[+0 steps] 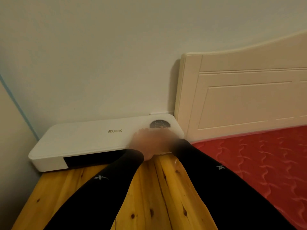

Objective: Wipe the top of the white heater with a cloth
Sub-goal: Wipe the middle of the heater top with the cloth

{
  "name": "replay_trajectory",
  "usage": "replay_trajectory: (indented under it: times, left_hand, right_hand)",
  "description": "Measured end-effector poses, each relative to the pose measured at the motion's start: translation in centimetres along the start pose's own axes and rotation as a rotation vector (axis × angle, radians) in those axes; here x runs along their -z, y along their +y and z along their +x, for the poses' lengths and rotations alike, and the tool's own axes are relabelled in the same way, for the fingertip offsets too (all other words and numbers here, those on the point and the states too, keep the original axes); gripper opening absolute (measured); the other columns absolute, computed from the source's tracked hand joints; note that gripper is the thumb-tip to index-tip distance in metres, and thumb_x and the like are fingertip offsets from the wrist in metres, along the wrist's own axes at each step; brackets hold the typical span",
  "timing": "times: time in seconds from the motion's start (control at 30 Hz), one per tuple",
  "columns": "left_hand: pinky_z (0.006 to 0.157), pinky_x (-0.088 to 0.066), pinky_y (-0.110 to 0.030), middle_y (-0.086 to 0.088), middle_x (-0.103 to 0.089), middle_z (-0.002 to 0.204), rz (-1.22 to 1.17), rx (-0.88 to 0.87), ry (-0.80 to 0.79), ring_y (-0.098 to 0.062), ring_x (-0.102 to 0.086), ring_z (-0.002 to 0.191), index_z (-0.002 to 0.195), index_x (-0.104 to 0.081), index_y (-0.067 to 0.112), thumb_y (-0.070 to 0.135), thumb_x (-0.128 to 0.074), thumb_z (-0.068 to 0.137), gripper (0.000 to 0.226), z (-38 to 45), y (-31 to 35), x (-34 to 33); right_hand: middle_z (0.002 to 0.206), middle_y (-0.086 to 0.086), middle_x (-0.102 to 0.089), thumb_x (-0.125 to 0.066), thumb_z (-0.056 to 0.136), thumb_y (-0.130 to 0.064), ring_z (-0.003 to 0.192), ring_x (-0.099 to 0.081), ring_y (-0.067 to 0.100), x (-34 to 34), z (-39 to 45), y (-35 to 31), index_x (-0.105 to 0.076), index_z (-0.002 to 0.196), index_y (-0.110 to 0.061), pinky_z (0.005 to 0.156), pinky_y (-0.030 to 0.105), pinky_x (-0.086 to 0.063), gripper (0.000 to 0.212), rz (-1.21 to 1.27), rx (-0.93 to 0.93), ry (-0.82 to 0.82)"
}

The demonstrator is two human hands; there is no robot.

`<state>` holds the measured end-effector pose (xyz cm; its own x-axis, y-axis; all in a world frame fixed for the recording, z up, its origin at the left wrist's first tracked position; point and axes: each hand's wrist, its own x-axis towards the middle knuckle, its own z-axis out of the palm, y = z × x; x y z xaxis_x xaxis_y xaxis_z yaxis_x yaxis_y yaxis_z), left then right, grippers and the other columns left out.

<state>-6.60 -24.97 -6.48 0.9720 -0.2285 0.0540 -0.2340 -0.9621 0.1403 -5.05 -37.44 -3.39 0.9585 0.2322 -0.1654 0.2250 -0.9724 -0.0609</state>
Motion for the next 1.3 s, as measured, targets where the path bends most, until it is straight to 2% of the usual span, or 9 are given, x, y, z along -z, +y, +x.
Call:
replay_trajectory:
  times: [0.07,0.17,0.27,0.4,0.57,0.83,1.03,1.3]
  left_hand:
    - [0.120,-0.013,-0.049,-0.011,-0.016,0.162,-0.016,0.003,0.002,-0.029,-0.011,0.149,0.147,-0.027,0.014,0.027,-0.040,0.095,0.055,-0.1,0.1,0.0]
    - [0.120,-0.012,-0.050,-0.009,-0.013,0.162,-0.011,0.020,-0.008,-0.028,-0.009,0.149,0.149,-0.023,0.016,0.026,-0.044,0.093,0.061,0.0,0.3,-0.1]
    - [0.120,-0.009,-0.052,-0.006,-0.007,0.164,-0.009,0.042,-0.024,-0.026,-0.004,0.150,0.153,-0.014,0.020,0.030,-0.040,0.095,0.064,0.4,0.2,-0.2]
    - [0.119,-0.007,-0.054,-0.006,-0.005,0.164,-0.009,0.051,-0.042,-0.026,-0.003,0.150,0.153,-0.013,0.019,0.031,-0.041,0.094,0.067,1.5,0.3,-0.2]
    - [0.118,-0.004,-0.056,-0.006,-0.001,0.164,-0.017,0.065,-0.094,-0.026,0.000,0.150,0.154,-0.009,0.019,0.034,-0.039,0.094,0.069,3.2,0.2,0.0]
    - [0.117,0.003,-0.057,-0.004,0.012,0.163,-0.017,0.108,-0.211,-0.024,0.010,0.150,0.155,0.004,0.020,0.043,-0.028,0.098,0.069,6.4,0.0,0.4]
    - [0.118,0.004,-0.057,-0.003,0.013,0.163,-0.044,0.121,-0.181,-0.023,0.012,0.149,0.155,0.005,0.021,0.033,-0.023,0.100,0.063,8.3,-0.3,-0.2]
    - [0.117,0.003,-0.057,-0.002,0.013,0.163,-0.051,0.125,-0.145,-0.022,0.012,0.149,0.155,0.004,0.022,0.034,-0.018,0.100,0.061,11.2,-0.8,-0.6]
  right_hand:
    - [0.150,0.020,-0.042,-0.043,0.099,-0.025,0.139,-0.039,0.036,-0.3,-0.1,-0.3,-0.048,0.139,-0.008,0.116,0.047,-0.033,0.044,0.020,-0.028,0.013]
    - [0.163,0.021,-0.021,-0.038,0.100,-0.031,0.150,-0.019,0.038,-1.1,0.2,-0.3,-0.029,0.153,-0.002,0.122,0.049,-0.019,0.061,0.109,-0.071,0.017]
    - [0.167,0.019,-0.007,-0.033,0.102,-0.036,0.154,-0.005,0.036,-1.7,0.6,0.2,-0.014,0.158,-0.001,0.124,0.047,-0.010,0.069,0.166,-0.091,0.032]
    - [0.167,0.018,-0.007,-0.032,0.102,-0.038,0.154,-0.005,0.034,-1.8,1.4,0.7,-0.013,0.158,-0.001,0.125,0.046,-0.010,0.069,0.173,-0.081,0.040]
    - [0.167,0.019,-0.004,-0.040,0.101,-0.038,0.155,-0.004,0.034,-1.4,2.7,1.4,-0.011,0.158,-0.002,0.125,0.047,-0.010,0.073,0.130,-0.051,0.021]
    - [0.168,0.017,-0.001,-0.027,0.105,-0.033,0.155,0.000,0.032,-1.2,5.0,2.6,-0.007,0.159,-0.003,0.126,0.045,-0.008,0.065,0.114,-0.033,0.020]
    - [0.168,0.016,0.003,-0.028,0.105,-0.035,0.155,0.002,0.032,-0.9,7.1,3.2,-0.002,0.160,-0.005,0.126,0.044,-0.005,0.068,0.103,-0.033,0.016]
    - [0.168,0.015,0.001,-0.023,0.106,-0.035,0.156,0.001,0.031,-0.4,9.4,4.0,-0.003,0.160,-0.005,0.125,0.043,-0.004,0.064,0.121,-0.016,0.041]
